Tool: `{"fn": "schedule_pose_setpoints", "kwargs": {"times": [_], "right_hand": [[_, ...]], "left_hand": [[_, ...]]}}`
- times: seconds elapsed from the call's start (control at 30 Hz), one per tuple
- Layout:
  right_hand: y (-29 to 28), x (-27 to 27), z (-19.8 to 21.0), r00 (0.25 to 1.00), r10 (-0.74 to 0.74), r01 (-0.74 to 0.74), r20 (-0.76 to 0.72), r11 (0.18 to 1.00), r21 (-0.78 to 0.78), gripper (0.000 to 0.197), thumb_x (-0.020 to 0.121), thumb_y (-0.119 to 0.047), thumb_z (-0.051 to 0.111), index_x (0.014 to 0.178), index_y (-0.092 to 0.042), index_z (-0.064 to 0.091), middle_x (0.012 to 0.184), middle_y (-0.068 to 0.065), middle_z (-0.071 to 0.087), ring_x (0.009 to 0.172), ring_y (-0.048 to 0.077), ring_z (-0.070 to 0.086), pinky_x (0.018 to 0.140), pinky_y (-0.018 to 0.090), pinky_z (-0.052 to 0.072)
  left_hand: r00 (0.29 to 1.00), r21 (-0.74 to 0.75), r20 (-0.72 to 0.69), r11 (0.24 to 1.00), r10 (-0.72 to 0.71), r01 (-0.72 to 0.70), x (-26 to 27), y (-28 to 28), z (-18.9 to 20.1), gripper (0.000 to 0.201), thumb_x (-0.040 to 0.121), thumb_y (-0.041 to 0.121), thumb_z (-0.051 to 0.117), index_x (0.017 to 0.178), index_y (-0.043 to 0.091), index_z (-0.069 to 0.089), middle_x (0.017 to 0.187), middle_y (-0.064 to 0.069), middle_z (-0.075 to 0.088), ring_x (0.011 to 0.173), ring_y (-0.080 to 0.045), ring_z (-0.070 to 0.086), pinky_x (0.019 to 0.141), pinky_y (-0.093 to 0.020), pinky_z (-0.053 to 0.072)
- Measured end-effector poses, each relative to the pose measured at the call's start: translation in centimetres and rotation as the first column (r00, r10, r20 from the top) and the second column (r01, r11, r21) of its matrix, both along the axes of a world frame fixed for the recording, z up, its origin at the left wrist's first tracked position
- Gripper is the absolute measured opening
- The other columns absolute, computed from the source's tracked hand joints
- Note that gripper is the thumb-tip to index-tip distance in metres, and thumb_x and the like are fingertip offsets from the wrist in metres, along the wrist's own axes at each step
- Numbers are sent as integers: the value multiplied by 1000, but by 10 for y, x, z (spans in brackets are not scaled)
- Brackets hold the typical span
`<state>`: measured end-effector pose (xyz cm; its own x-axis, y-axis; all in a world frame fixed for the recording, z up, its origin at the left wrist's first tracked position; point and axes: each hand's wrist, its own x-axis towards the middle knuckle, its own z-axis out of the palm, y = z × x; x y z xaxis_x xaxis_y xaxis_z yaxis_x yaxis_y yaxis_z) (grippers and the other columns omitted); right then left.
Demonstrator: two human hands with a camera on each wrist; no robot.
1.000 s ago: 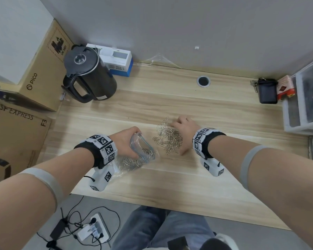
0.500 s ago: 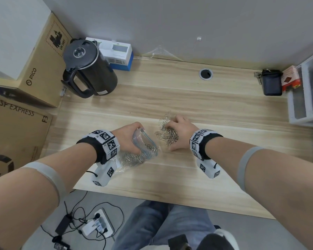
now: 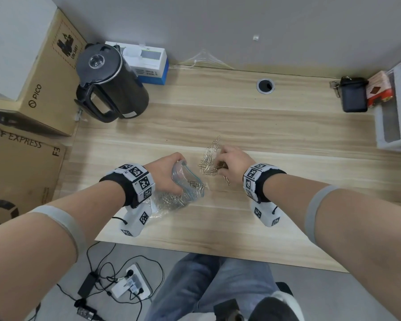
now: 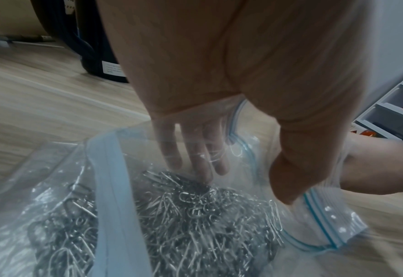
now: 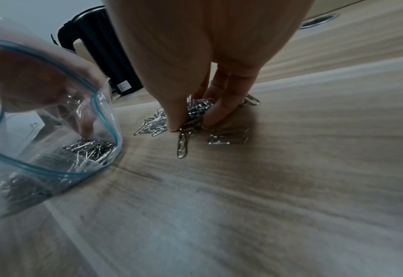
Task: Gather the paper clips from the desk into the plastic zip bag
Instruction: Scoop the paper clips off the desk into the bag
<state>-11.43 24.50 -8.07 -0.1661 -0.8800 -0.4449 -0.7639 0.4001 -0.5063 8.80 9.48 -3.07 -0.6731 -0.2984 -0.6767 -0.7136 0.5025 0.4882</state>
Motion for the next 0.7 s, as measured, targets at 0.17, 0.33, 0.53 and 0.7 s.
{"fn": "schedule_pose_setpoints", "kwargs": {"times": [0.17, 0.33, 0.53, 0.7], "right_hand": [[-4, -3, -1, 998, -55, 55, 26, 998, -16, 16, 83, -11, 70, 96, -19, 75, 100, -2, 61, 104, 23, 60, 83, 23, 39], [-7, -9, 14, 996, -90, 90, 17, 996, 26, 17, 85, -11, 67, 99, -15, 76, 102, 0, 72, 98, 18, 65, 78, 17, 39], [-16, -11, 41, 977, -179, 176, 119, 984, 37, 19, 79, -23, 81, 96, -15, 77, 95, -3, 72, 87, 11, 64, 82, 23, 51], [-35, 10, 60, 960, -115, 111, 257, 993, 31, 14, 76, -12, 79, 90, -15, 78, 90, -3, 75, 83, 13, 69, 84, 26, 56]], "left_hand": [[1000, -3, -12, 1000, -4, 4, 0, 0, -1, 75, 64, 25, 86, 126, 27, 44, 96, 4, 59, 71, -8, 59, 52, -21, 43], [1000, 0, -17, 1000, 0, 0, -2, -1, 1, 78, 64, 26, 87, 128, 24, 44, 98, 7, 58, 78, -8, 59, 58, -22, 44], [1000, 13, -16, 1000, -4, 4, -3, 1, 5, 80, 63, 24, 88, 129, 25, 42, 102, 4, 62, 83, -11, 64, 62, -24, 52], [999, 14, -32, 1000, -6, 7, -6, 2, 10, 80, 60, 25, 88, 125, 25, 42, 102, -1, 64, 88, -18, 66, 75, -40, 59]]}}
